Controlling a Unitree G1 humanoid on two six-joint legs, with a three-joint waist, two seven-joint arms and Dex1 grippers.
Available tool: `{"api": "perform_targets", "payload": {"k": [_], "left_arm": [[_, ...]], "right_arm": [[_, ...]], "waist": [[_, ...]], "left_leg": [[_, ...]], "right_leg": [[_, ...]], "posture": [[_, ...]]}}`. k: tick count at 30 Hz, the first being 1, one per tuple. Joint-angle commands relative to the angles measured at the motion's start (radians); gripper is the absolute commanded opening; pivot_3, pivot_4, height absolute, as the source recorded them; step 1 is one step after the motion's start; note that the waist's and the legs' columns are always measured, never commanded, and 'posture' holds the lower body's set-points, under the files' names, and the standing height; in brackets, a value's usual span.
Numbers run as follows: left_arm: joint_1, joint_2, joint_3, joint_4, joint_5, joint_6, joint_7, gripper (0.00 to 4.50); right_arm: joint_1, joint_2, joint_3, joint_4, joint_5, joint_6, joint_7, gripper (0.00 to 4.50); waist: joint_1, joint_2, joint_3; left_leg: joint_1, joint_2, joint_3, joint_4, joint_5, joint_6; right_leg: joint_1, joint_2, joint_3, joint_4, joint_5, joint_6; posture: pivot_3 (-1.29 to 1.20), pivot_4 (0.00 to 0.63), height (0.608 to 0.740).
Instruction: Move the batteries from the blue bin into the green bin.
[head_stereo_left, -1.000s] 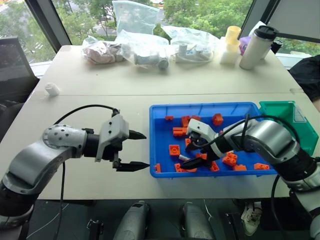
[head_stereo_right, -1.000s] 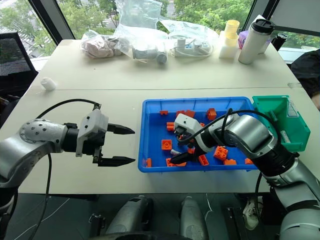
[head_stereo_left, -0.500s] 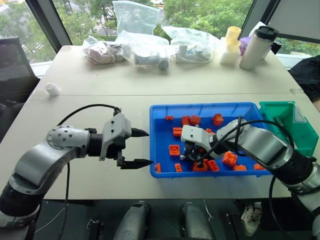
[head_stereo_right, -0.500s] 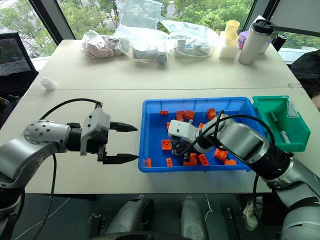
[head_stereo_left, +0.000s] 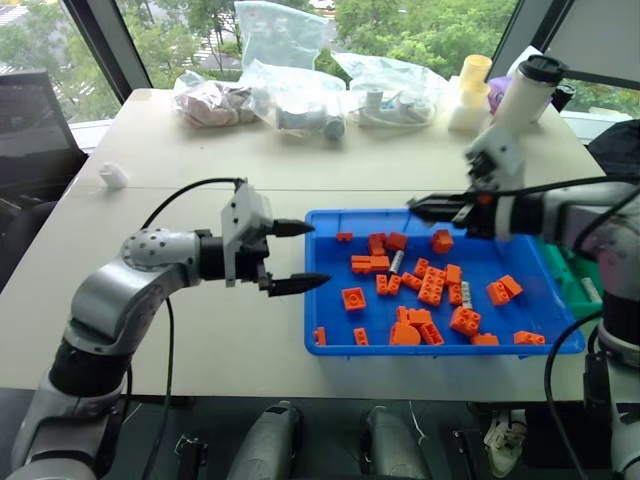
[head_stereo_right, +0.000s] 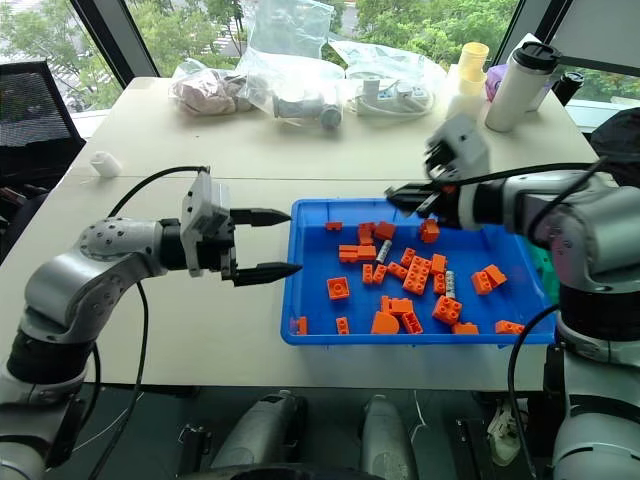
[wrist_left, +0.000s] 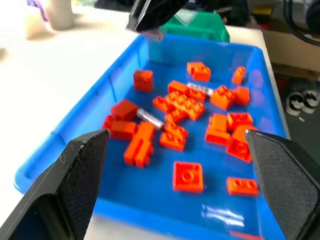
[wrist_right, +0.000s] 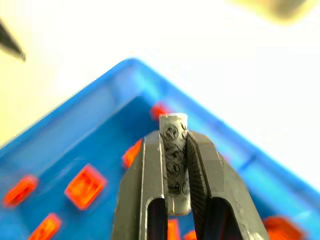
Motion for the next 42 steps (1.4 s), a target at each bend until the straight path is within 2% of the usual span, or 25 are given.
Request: {"api": "perform_targets", "payload": {"k": [1, 5, 8, 15, 22, 24, 26, 27, 29, 31, 36, 39, 42], "left_arm": [[-0.081, -0.056, -0.046, 0.089, 0.046, -0.082, -0.034, 4.50], [-0.154, -0.117, -0.078, 0.202, 0.085, -0.163, -0.088, 4.50], [-0.177, -0.136, -0.109, 0.238, 0.112, -0.193, -0.131, 4.50], [-0.216, -0.137, -0.184, 0.303, 0.242, -0.272, -0.166, 4.50], [-0.198, -0.141, -0.174, 0.298, 0.270, -0.278, -0.170, 4.50], [-0.189, -0.138, -0.170, 0.286, 0.270, -0.273, -0.171, 4.50], [-0.184, -0.137, -0.166, 0.277, 0.269, -0.267, -0.169, 4.50], [-0.182, -0.137, -0.164, 0.273, 0.268, -0.264, -0.168, 4.50], [-0.178, -0.134, -0.159, 0.262, 0.265, -0.258, -0.167, 4.50], [-0.175, -0.129, -0.155, 0.251, 0.263, -0.252, -0.167, 4.50], [-0.151, -0.088, -0.140, 0.198, 0.245, -0.223, -0.181, 4.50], [-0.109, -0.014, -0.119, 0.134, 0.226, -0.180, -0.210, 4.50], [-0.077, 0.047, -0.104, 0.084, 0.211, -0.149, -0.225, 4.50]], "right_arm": [[0.124, -0.066, -0.185, -0.038, -0.062, -0.060, -0.073, 0.01], [0.249, -0.083, -0.279, -0.034, -0.123, -0.096, -0.166, 0.01], [0.290, -0.077, -0.319, -0.006, -0.159, -0.092, -0.236, 0.01], [0.288, -0.068, -0.316, 0.088, -0.175, -0.123, -0.298, 0.01], [0.265, -0.087, -0.267, 0.200, -0.193, -0.171, -0.327, 0.01], [0.253, -0.081, -0.261, 0.225, -0.199, -0.187, -0.342, 1.13], [0.247, -0.080, -0.255, 0.240, -0.199, -0.201, -0.346, 1.89], [0.245, -0.081, -0.252, 0.245, -0.197, -0.205, -0.345, 2.55], [0.243, -0.083, -0.242, 0.246, -0.198, -0.216, -0.345, 3.34], [0.236, -0.088, -0.235, 0.242, -0.197, -0.220, -0.343, 4.38], [0.211, -0.084, -0.191, 0.148, -0.130, -0.237, -0.263, 4.46], [0.246, -0.091, -0.066, -0.009, -0.055, -0.222, -0.142, 4.46], [0.257, -0.081, -0.015, -0.091, 0.028, -0.168, -0.074, 4.46]], "waist": [[0.007, 0.000, 0.000], [-0.005, 0.001, 0.000], [-0.023, 0.002, -0.001], [-0.032, 0.002, -0.001], [-0.030, 0.002, -0.001], [-0.030, 0.002, -0.001], [-0.030, 0.002, -0.001], [-0.030, 0.002, -0.001], [-0.030, 0.002, -0.001], [-0.030, 0.002, -0.001], [-0.033, 0.002, -0.001], [-0.049, 0.002, -0.001], [-0.049, 0.002, 0.000]], "left_leg": [[0.000, 0.000, 0.001, 0.000, 0.000, 0.000], [0.000, 0.000, 0.004, 0.000, 0.000, 0.000], [0.003, 0.001, 0.007, 0.000, 0.000, 0.001], [0.005, 0.002, 0.009, 0.000, -0.002, 0.004], [0.005, 0.002, 0.009, 0.001, -0.001, 0.003], [0.005, 0.002, 0.009, 0.001, -0.001, 0.003], [0.005, 0.002, 0.009, 0.001, -0.001, 0.003], [0.005, 0.002, 0.009, 0.001, -0.001, 0.003], [0.005, 0.002, 0.009, 0.001, -0.001, 0.002], [0.005, 0.002, 0.009, 0.001, -0.001, 0.002], [0.006, 0.002, 0.009, 0.001, -0.001, 0.002], [0.006, 0.004, 0.009, 0.000, -0.001, 0.003], [0.006, 0.006, 0.009, 0.000, -0.002, 0.005]], "right_leg": [[0.000, 0.000, 0.000, 0.000, 0.000, 0.000], [-0.001, 0.000, 0.002, 0.001, 0.001, 0.001], [0.000, 0.001, 0.004, 0.003, 0.001, 0.001], [0.000, 0.001, 0.006, 0.007, 0.000, 0.001], [0.000, 0.001, 0.006, 0.007, 0.000, 0.001], [-0.001, 0.001, 0.006, 0.007, 0.000, 0.001], [-0.001, 0.001, 0.006, 0.007, 0.000, 0.001], [-0.001, 0.001, 0.006, 0.007, 0.000, 0.001], [-0.001, 0.001, 0.006, 0.007, 0.000, 0.001], [-0.001, 0.001, 0.006, 0.007, 0.000, 0.001], [-0.001, 0.002, 0.006, 0.007, 0.000, 0.001], [-0.001, 0.003, 0.006, 0.008, 0.000, 0.001], [-0.001, 0.005, 0.007, 0.008, 0.000, 0.001]], "posture": [[0.00, 0.150, 0.740], [0.00, 0.150, 0.740], [0.00, 0.150, 0.740], [0.00, 0.150, 0.740], [0.00, 0.150, 0.740], [0.00, 0.150, 0.740], [0.00, 0.150, 0.740], [0.00, 0.150, 0.740], [0.00, 0.150, 0.740], [0.00, 0.150, 0.740], [0.00, 0.150, 0.740], [0.00, 0.150, 0.740], [0.00, 0.150, 0.740]]}}
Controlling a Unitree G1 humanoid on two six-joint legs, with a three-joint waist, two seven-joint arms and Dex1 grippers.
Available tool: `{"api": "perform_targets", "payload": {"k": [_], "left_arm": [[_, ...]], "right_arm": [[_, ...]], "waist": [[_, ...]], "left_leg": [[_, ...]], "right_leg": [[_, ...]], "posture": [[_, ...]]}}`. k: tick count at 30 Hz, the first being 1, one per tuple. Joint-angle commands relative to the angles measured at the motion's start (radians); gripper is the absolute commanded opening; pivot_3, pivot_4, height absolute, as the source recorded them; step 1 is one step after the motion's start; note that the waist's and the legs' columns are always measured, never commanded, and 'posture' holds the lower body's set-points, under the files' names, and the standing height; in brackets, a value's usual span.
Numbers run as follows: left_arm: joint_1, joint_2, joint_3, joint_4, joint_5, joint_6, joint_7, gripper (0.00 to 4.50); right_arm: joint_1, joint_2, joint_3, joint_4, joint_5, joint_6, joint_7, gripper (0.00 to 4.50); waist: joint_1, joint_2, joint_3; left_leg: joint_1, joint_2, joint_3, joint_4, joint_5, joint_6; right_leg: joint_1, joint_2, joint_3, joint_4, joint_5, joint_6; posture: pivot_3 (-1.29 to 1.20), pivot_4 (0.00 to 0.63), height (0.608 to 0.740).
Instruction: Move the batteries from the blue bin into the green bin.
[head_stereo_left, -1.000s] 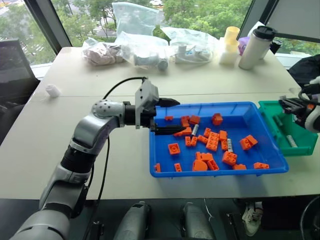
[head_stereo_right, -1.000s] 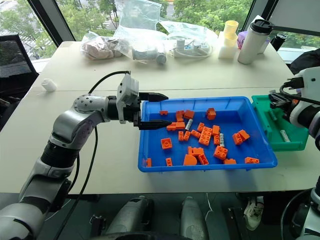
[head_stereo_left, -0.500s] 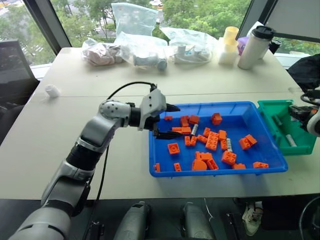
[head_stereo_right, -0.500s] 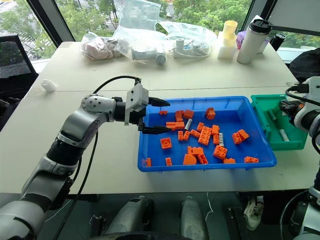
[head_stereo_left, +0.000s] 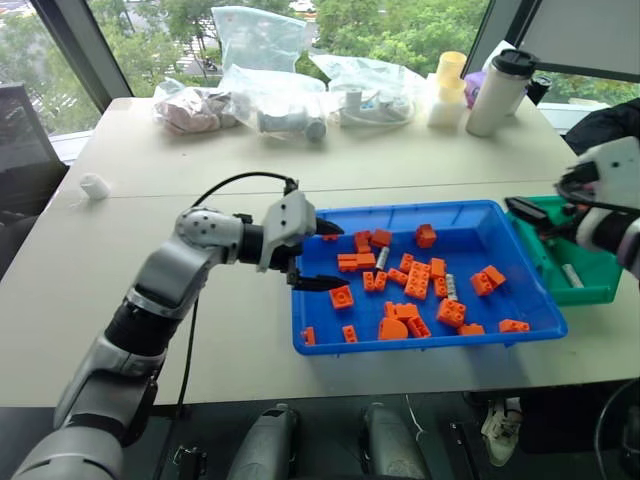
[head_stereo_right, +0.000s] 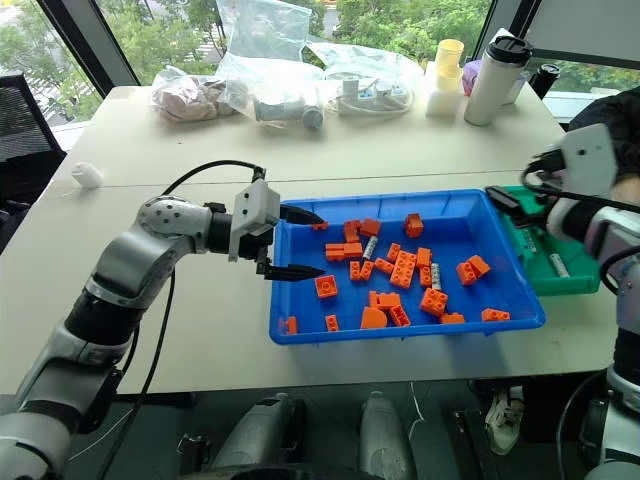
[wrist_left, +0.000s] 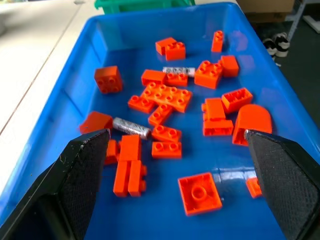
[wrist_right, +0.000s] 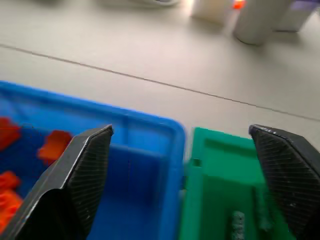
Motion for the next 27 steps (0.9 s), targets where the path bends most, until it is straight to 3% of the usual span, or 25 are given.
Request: {"api": "perform_targets", "payload": {"k": [1, 5, 16, 27], "left_arm": [[0.024, 0.066, 0.051, -0.089, -0.028, 0.033, -0.019, 4.50], [0.044, 0.100, 0.074, -0.118, -0.039, 0.057, -0.004, 4.50], [0.069, 0.110, 0.090, -0.157, -0.049, 0.086, 0.034, 4.50], [0.086, 0.107, 0.094, -0.183, -0.062, 0.111, 0.074, 4.50]], "right_arm": [[-0.002, -0.005, 0.066, -0.103, 0.083, 0.051, 0.068, 4.46], [0.005, -0.010, 0.237, -0.088, 0.027, -0.069, 0.139, 4.46], [-0.091, 0.052, 0.485, 0.105, -0.106, -0.281, 0.260, 4.46], [-0.169, 0.149, 0.555, 0.254, -0.193, -0.351, 0.284, 4.46]], "waist": [[0.001, 0.000, 0.000], [0.010, -0.001, 0.000], [0.001, -0.001, 0.001], [0.003, -0.001, 0.001]], "left_leg": [[0.000, 0.000, 0.000, 0.000, 0.000, 0.000], [0.000, -0.001, 0.000, 0.001, 0.000, 0.000], [0.000, 0.000, 0.000, 0.000, 0.001, -0.001], [0.000, -0.001, 0.000, 0.001, 0.002, -0.004]], "right_leg": [[0.000, 0.000, 0.000, 0.000, 0.000, 0.000], [0.001, -0.001, 0.000, -0.002, 0.000, 0.000], [0.000, 0.000, 0.000, -0.001, 0.000, 0.000], [-0.001, 0.000, 0.000, 0.000, 0.000, 0.000]], "posture": [[0.00, 0.150, 0.740], [0.00, 0.150, 0.740], [0.00, 0.150, 0.740], [0.00, 0.150, 0.740]]}}
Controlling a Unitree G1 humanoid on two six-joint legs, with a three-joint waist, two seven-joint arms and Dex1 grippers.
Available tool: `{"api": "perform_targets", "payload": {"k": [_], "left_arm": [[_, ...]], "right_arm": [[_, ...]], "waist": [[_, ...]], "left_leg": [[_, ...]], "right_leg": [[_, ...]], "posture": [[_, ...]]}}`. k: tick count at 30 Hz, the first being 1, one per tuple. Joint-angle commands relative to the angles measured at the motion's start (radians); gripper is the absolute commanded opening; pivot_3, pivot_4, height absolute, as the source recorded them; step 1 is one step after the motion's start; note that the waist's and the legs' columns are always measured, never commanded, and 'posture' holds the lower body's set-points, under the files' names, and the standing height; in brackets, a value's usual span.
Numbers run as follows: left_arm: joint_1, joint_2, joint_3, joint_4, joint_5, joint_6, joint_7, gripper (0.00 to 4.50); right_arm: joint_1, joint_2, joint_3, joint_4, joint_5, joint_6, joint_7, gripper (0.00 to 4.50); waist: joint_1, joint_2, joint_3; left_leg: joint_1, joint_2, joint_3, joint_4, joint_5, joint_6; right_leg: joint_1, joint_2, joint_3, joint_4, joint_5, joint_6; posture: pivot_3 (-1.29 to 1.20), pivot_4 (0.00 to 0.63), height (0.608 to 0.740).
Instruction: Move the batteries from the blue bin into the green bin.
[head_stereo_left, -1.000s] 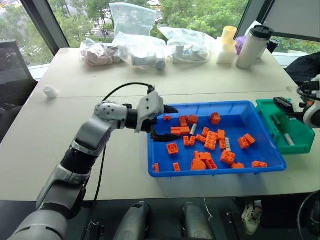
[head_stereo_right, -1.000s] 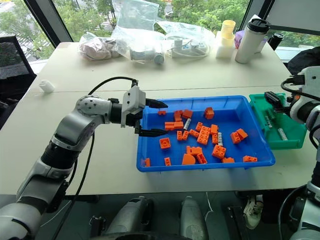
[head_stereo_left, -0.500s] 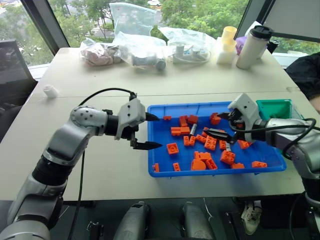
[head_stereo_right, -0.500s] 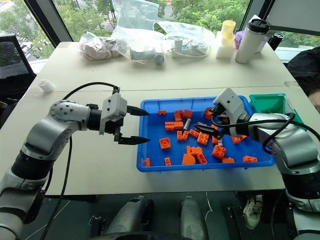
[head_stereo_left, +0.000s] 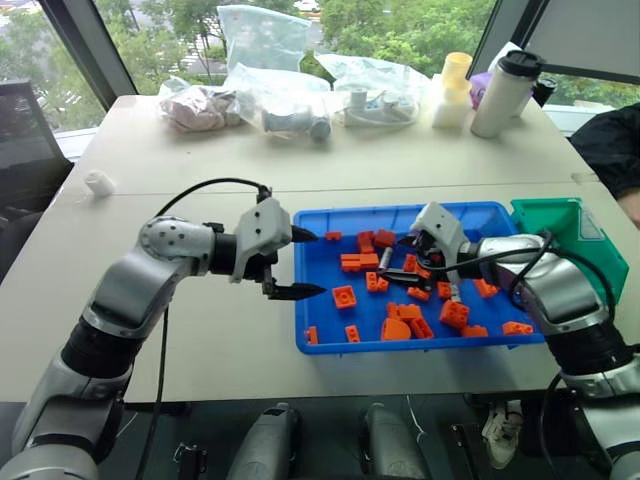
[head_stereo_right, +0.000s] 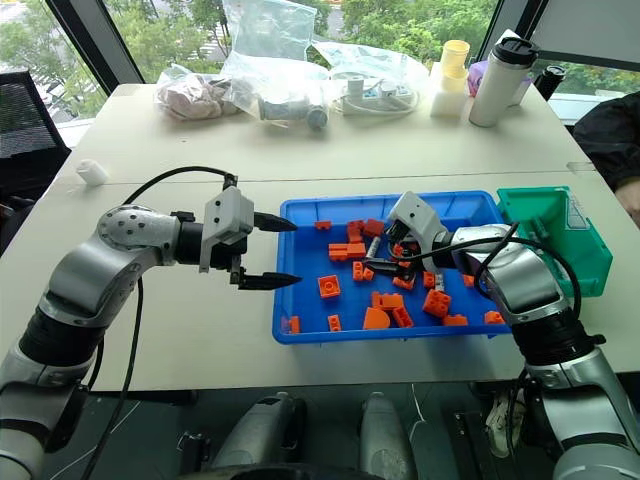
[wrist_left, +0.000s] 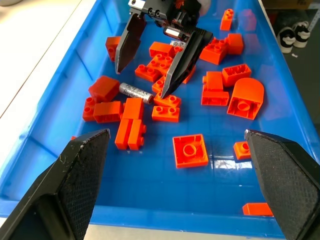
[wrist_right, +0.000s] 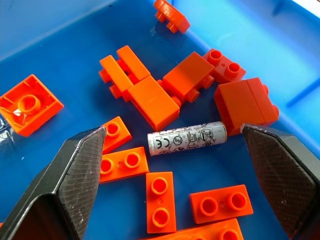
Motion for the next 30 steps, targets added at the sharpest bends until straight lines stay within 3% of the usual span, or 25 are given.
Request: {"api": "perform_targets", "payload": {"k": [1, 11, 14, 17, 25, 30], "left_arm": [[0.005, 0.006, 0.028, -0.035, -0.014, 0.000, 0.011, 4.50], [0.002, 0.003, 0.025, -0.028, -0.009, -0.006, 0.020, 4.50], [0.000, 0.000, 0.024, -0.027, -0.008, -0.006, 0.022, 4.50], [0.000, -0.001, 0.024, -0.027, -0.006, -0.009, 0.023, 4.50], [-0.004, -0.007, 0.019, -0.019, -0.003, -0.016, 0.027, 4.50], [-0.011, -0.023, 0.043, 0.013, -0.028, -0.019, 0.027, 4.50]], "right_arm": [[-0.037, 0.027, 0.006, 0.035, -0.038, -0.032, -0.002, 4.46], [-0.068, 0.085, 0.057, 0.121, -0.108, -0.022, 0.010, 4.46], [-0.075, 0.096, 0.062, 0.135, -0.121, -0.015, 0.012, 3.56], [-0.071, 0.096, 0.065, 0.126, -0.130, -0.009, 0.021, 2.23], [-0.062, 0.095, 0.026, 0.078, -0.128, 0.029, 0.006, 2.20], [-0.068, 0.074, -0.177, -0.024, -0.022, 0.170, -0.048, 2.20]], "waist": [[-0.001, 0.000, 0.000], [-0.002, 0.000, 0.000], [-0.002, 0.000, 0.000], [-0.001, 0.000, 0.000], [-0.001, 0.000, 0.000], [0.000, 0.000, 0.000]], "left_leg": [[0.000, 0.000, 0.000, 0.000, 0.000, 0.000], [0.000, 0.000, 0.000, 0.000, 0.000, -0.001], [0.000, 0.000, 0.000, 0.000, 0.000, -0.001], [0.000, 0.000, 0.000, 0.000, 0.000, -0.001], [0.000, 0.000, 0.000, 0.000, 0.000, -0.001], [0.000, -0.001, 0.000, 0.000, 0.000, -0.001]], "right_leg": [[0.000, 0.000, 0.000, 0.000, 0.000, 0.000], [-0.001, 0.000, 0.000, 0.002, 0.000, 0.000], [-0.001, 0.000, 0.000, 0.002, 0.000, 0.000], [-0.001, 0.000, 0.000, 0.002, 0.000, 0.000], [-0.001, 0.000, 0.000, 0.002, 0.000, 0.000], [-0.001, -0.001, 0.000, 0.002, 0.000, 0.000]], "posture": [[0.00, 0.150, 0.740], [0.00, 0.150, 0.740], [0.00, 0.150, 0.740], [0.00, 0.150, 0.740], [0.00, 0.150, 0.740], [0.00, 0.150, 0.740]]}}
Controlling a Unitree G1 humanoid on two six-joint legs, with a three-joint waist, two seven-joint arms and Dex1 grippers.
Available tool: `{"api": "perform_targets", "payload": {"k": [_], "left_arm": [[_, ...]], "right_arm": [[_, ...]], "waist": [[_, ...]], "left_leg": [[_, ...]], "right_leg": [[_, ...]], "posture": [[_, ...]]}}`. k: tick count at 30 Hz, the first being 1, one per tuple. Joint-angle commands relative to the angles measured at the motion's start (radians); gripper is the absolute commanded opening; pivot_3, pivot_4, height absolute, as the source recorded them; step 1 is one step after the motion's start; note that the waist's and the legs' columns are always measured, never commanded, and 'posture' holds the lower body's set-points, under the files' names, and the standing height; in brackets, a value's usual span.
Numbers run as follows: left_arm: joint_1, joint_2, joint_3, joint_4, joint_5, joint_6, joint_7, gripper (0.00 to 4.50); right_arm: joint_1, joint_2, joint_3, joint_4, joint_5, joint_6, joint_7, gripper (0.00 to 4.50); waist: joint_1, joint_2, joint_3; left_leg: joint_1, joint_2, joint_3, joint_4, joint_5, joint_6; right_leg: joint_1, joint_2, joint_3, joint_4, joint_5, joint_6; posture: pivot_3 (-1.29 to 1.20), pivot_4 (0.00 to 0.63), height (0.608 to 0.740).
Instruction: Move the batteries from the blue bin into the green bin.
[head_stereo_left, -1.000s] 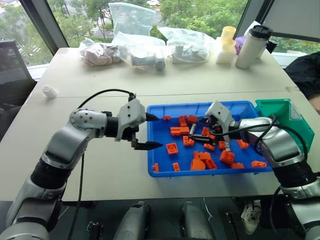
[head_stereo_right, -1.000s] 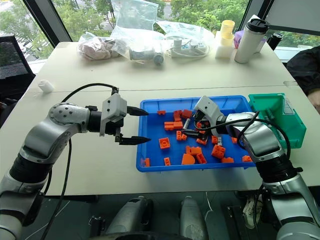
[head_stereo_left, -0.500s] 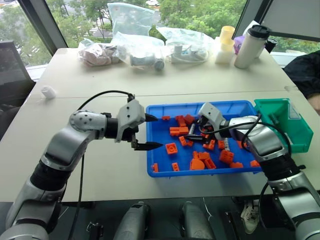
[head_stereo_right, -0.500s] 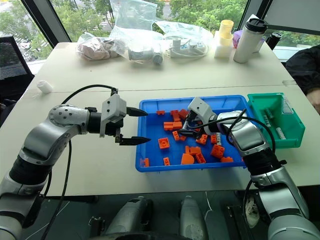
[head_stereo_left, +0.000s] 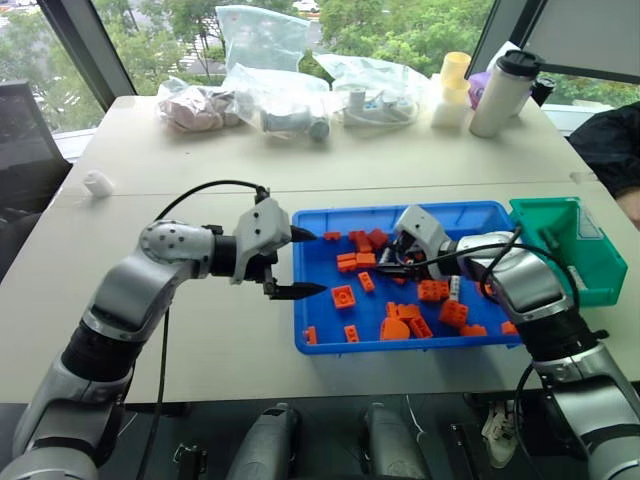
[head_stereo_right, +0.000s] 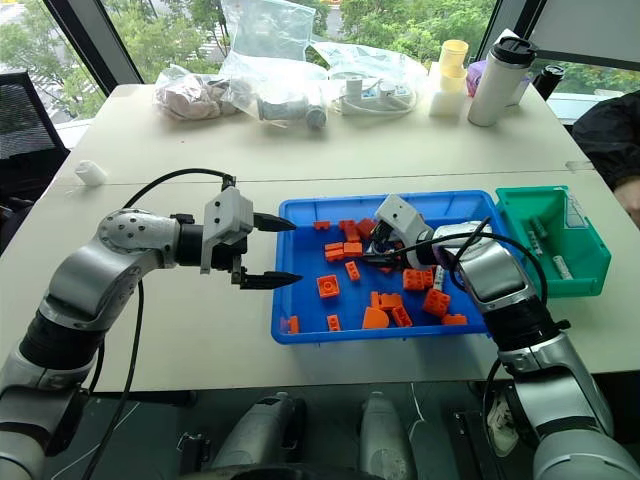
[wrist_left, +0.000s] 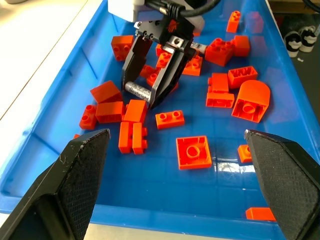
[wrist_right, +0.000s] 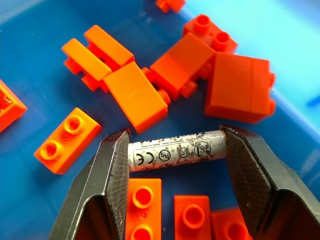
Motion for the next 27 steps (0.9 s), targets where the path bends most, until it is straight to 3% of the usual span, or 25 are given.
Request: {"api": "perform_targets", "payload": {"k": [1, 7, 12, 18, 26, 27], "left_arm": [[-0.030, -0.027, 0.052, 0.023, -0.037, -0.019, 0.001, 4.50], [-0.126, -0.153, 0.057, 0.172, -0.053, -0.070, 0.011, 4.50], [-0.204, -0.260, 0.020, 0.289, -0.024, -0.146, -0.012, 4.50], [-0.267, -0.339, -0.007, 0.361, -0.025, -0.177, -0.052, 4.50], [-0.246, -0.339, -0.050, 0.331, 0.014, -0.188, -0.069, 4.50], [-0.240, -0.337, -0.052, 0.324, 0.015, -0.186, -0.069, 4.50]], "right_arm": [[-0.016, -0.030, -0.204, -0.118, 0.086, 0.108, -0.054, 2.20], [0.010, -0.047, -0.534, -0.209, 0.103, 0.197, -0.266, 2.20], [0.088, -0.094, -0.678, -0.214, 0.045, 0.218, -0.410, 2.20], [0.182, -0.145, -0.713, -0.192, 0.009, 0.252, -0.481, 2.20], [0.197, -0.162, -0.689, -0.147, -0.001, 0.236, -0.499, 2.20], [0.197, -0.164, -0.687, -0.134, -0.007, 0.230, -0.504, 3.00]], "waist": [[0.002, 0.000, 0.000], [0.014, 0.000, 0.000], [0.024, 0.000, 0.000], [0.014, 0.000, 0.000], [-0.001, 0.001, -0.001], [-0.001, 0.001, -0.001]], "left_leg": [[0.000, 0.000, 0.000, 0.000, 0.000, 0.000], [0.000, -0.001, 0.000, 0.000, 0.000, 0.000], [0.000, -0.001, 0.001, 0.000, 0.000, 0.000], [0.000, -0.001, 0.003, 0.000, 0.000, 0.000], [0.001, 0.000, 0.004, 0.000, -0.001, 0.002], [0.001, 0.000, 0.004, 0.000, -0.001, 0.002]], "right_leg": [[0.000, 0.000, 0.000, 0.000, 0.000, 0.000], [0.000, -0.001, 0.000, 0.000, 0.000, 0.000], [0.000, -0.001, 0.000, 0.000, 0.000, 0.000], [0.000, -0.001, 0.000, 0.001, 0.000, 0.000], [0.000, 0.000, 0.001, 0.002, 0.000, 0.000], [0.000, 0.000, 0.001, 0.002, 0.000, 0.000]], "posture": [[0.00, 0.150, 0.740], [0.00, 0.150, 0.740], [0.00, 0.150, 0.740], [0.00, 0.150, 0.740], [0.00, 0.150, 0.740], [0.00, 0.150, 0.740]]}}
